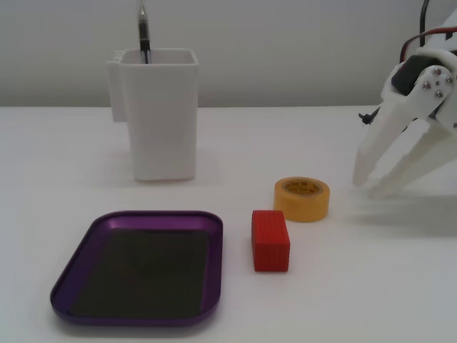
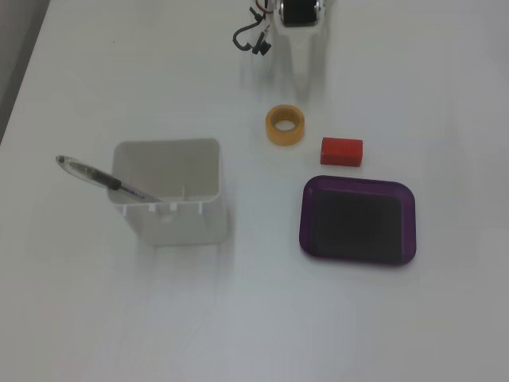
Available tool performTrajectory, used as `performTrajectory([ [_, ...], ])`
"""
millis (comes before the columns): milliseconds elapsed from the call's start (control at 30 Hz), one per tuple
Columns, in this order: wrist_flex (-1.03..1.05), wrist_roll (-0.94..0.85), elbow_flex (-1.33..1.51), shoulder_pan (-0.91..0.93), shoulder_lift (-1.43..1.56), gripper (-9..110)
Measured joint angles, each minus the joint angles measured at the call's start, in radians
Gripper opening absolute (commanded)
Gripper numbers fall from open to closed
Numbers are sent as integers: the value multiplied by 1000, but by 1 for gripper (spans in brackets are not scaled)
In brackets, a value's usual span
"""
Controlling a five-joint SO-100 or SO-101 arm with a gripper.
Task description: Remove the cube from the box.
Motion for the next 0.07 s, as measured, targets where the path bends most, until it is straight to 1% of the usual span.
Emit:
performTrajectory([
  [67,0,0,0,0,0,3],
])
